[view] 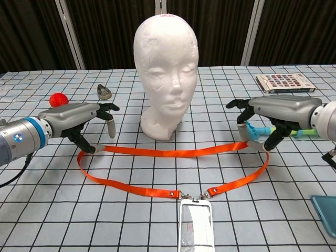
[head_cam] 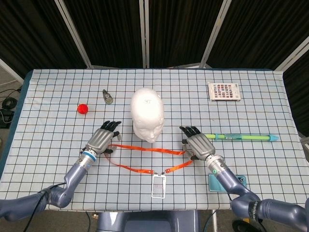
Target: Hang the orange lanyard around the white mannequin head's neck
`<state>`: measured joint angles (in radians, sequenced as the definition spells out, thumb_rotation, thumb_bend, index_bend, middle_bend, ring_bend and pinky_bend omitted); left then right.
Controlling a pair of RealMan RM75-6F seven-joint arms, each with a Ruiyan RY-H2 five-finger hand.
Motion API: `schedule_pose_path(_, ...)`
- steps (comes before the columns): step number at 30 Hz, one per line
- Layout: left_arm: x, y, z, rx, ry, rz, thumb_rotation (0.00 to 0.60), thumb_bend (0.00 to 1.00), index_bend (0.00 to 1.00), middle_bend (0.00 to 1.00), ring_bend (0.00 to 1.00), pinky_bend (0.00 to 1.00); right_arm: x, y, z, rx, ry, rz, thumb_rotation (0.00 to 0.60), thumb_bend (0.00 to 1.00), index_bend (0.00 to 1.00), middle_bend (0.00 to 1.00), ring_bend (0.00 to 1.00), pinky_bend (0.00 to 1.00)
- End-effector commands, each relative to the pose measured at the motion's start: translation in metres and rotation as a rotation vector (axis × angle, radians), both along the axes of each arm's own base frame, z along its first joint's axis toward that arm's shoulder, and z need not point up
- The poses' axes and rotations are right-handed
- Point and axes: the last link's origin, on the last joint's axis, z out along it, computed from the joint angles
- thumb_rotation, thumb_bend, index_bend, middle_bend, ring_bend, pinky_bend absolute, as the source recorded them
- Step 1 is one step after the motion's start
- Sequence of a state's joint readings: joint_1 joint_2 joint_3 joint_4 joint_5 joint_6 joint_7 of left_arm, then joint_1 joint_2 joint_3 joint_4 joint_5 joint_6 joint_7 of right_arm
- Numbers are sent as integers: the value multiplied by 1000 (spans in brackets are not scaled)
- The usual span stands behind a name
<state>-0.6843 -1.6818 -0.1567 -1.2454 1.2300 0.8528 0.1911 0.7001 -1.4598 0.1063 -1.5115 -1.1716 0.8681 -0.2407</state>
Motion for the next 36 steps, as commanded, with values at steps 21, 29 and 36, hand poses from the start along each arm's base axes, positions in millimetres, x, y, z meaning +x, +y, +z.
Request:
schedule_pose_path(21, -4, -3, -14, -25, 10, 34, 600, 461, 578, 0, 0, 0, -3, 1, -1, 5, -3, 4, 600, 384, 718, 20, 0, 0)
schedule_pose_path(29, -2, -5, -11, -15, -14, 26, 600, 476, 669, 0, 0, 0, -4, 4, 3, 4, -6, 13, 600, 385, 721, 23, 0, 0)
schedule_pose_path(36, 1, -16, 9, 23, -66, -21, 600, 476, 677, 0, 0, 0, -3, 13, 14, 4, -25, 58, 600, 384, 729, 39, 0, 0)
